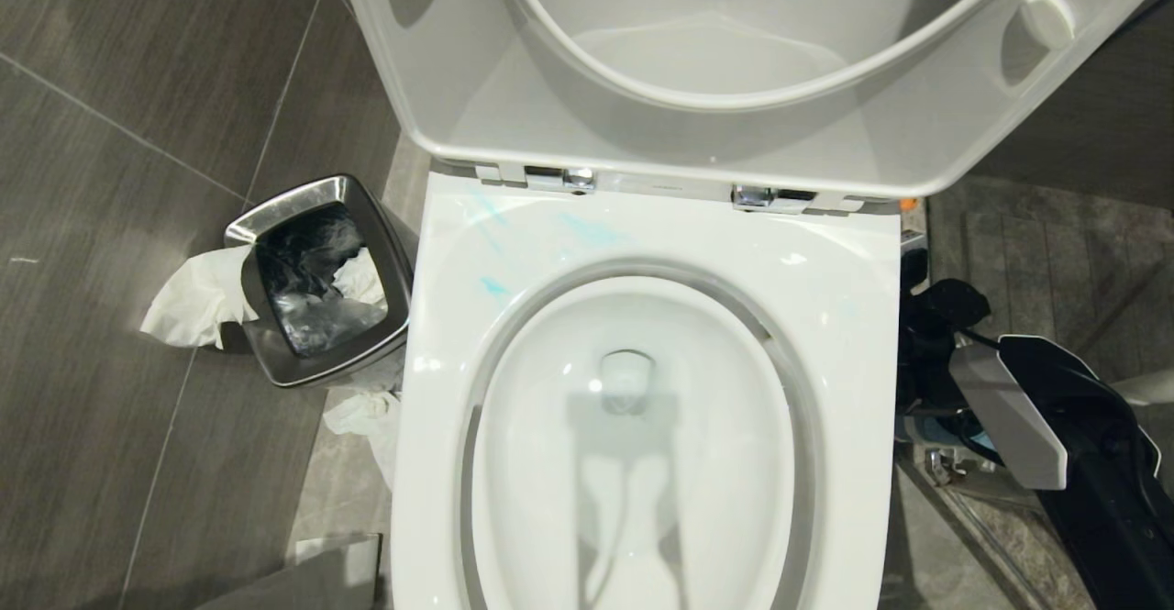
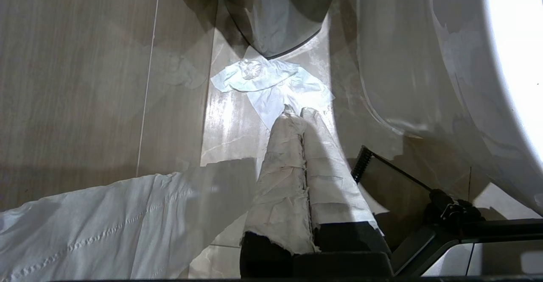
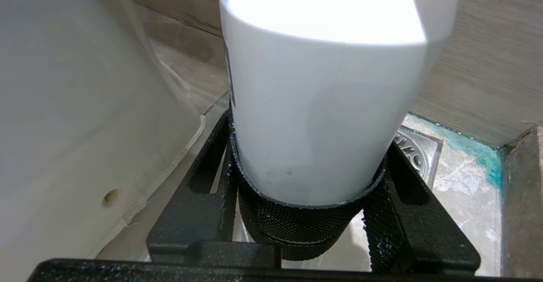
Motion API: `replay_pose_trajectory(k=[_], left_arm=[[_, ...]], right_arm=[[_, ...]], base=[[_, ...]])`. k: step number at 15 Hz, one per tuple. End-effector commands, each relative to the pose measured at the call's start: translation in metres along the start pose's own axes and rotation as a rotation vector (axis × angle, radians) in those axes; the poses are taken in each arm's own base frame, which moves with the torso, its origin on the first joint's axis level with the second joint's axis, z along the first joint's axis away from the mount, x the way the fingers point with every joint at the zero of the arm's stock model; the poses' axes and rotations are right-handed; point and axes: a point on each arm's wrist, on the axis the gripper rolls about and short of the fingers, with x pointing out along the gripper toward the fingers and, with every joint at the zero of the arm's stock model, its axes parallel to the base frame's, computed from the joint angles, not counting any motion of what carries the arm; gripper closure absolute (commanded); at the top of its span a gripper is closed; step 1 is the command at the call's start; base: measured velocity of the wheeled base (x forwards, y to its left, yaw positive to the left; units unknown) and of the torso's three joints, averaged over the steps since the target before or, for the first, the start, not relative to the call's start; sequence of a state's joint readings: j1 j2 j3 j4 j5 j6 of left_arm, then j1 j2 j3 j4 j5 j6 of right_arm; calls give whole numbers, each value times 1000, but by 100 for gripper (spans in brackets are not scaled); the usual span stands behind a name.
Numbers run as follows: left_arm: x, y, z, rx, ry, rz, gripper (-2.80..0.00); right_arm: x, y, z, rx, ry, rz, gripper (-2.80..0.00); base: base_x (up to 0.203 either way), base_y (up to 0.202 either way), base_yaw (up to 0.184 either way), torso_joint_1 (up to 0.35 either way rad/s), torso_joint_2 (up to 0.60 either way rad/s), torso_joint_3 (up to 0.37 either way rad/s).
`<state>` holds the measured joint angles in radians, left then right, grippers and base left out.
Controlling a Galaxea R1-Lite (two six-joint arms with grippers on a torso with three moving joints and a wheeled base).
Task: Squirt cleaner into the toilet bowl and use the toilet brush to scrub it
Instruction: Pour in the cleaning agent
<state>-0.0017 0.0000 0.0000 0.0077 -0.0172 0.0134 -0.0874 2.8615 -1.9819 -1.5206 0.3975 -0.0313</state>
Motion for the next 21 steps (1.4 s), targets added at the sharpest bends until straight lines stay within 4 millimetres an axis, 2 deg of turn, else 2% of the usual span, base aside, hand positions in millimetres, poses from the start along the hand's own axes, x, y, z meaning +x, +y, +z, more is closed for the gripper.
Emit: replay_pose_trajectory(k=[1,4,6,17,21], left_arm=[[0,0,-1,0,5,0,0],[0,0,0,0,3,0,0],[0,0,0,0,3,0,0],[0,0,-1,0,5,-1,0],[0,0,-1,0,4,0,0]], right_arm=[[0,0,1,-5,-10,1,0],[2,-1,5,-10,-17,1,0],[8,-4,17,-19,-39,-1,0],[37,-17,84,-68,-159,-2,0],[46,-20,119,-80,-198,2,0]], base=[[0,0,0,0,0,0],[0,0,0,0,0,0],[0,0,0,0,0,0],[0,0,0,0,0,0],[0,0,0,0,0,0]])
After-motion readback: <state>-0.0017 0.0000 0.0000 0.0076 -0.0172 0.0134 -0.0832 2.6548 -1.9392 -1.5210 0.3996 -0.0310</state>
